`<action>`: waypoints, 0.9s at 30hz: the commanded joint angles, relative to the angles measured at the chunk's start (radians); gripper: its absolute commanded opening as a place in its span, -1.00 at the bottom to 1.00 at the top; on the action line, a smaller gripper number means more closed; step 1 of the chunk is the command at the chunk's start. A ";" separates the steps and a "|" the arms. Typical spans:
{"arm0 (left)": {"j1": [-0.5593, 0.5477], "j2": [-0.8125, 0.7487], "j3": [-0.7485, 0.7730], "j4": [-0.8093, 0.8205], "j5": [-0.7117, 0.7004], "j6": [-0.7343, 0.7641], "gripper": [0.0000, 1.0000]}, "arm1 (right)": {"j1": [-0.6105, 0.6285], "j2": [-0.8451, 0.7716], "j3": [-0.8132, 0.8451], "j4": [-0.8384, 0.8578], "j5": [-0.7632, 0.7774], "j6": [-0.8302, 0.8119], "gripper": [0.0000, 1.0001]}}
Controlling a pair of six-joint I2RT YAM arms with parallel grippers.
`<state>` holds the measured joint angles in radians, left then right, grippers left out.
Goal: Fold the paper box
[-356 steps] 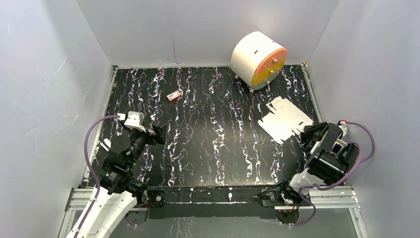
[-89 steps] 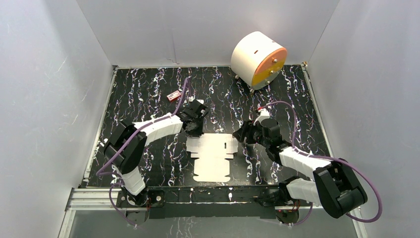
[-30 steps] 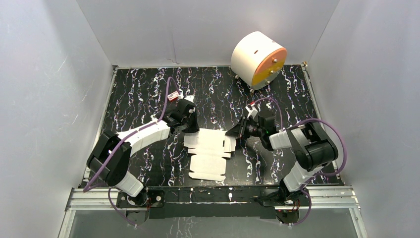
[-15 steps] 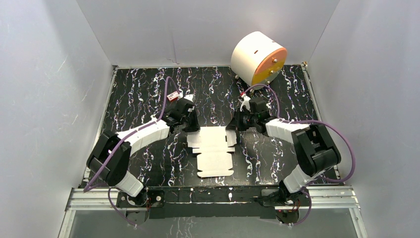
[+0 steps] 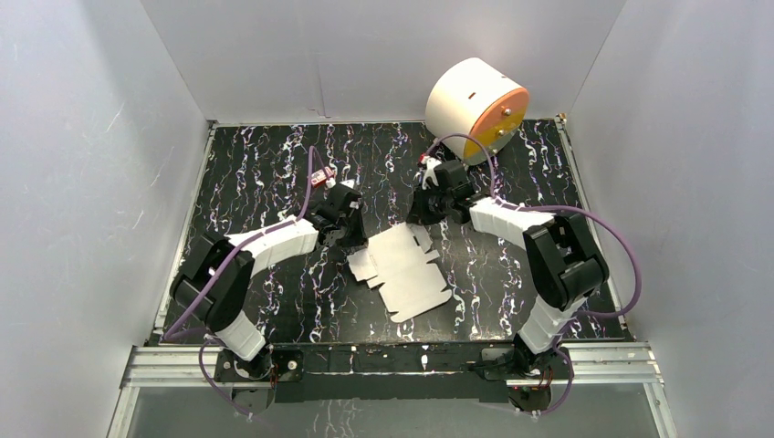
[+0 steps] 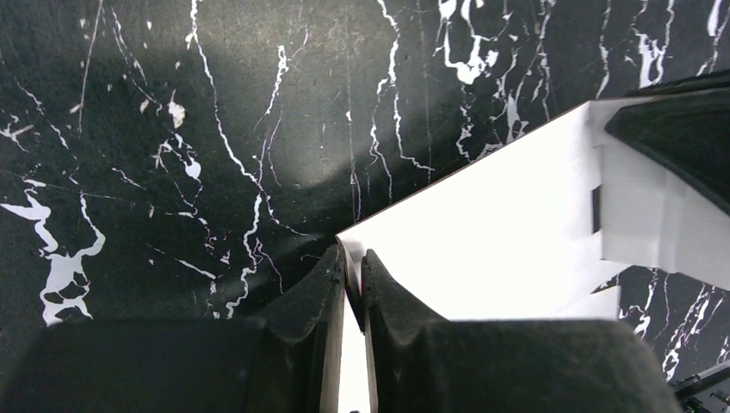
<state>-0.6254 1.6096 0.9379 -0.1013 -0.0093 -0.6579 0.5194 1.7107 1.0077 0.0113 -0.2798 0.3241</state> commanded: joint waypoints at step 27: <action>0.041 -0.170 -0.028 -0.065 -0.057 0.004 0.11 | 0.074 0.010 0.061 -0.243 0.256 -0.219 0.28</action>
<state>-0.6147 1.5307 0.9279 -0.1356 -0.0368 -0.6773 0.6033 1.7805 1.0794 -0.1982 -0.0452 0.1520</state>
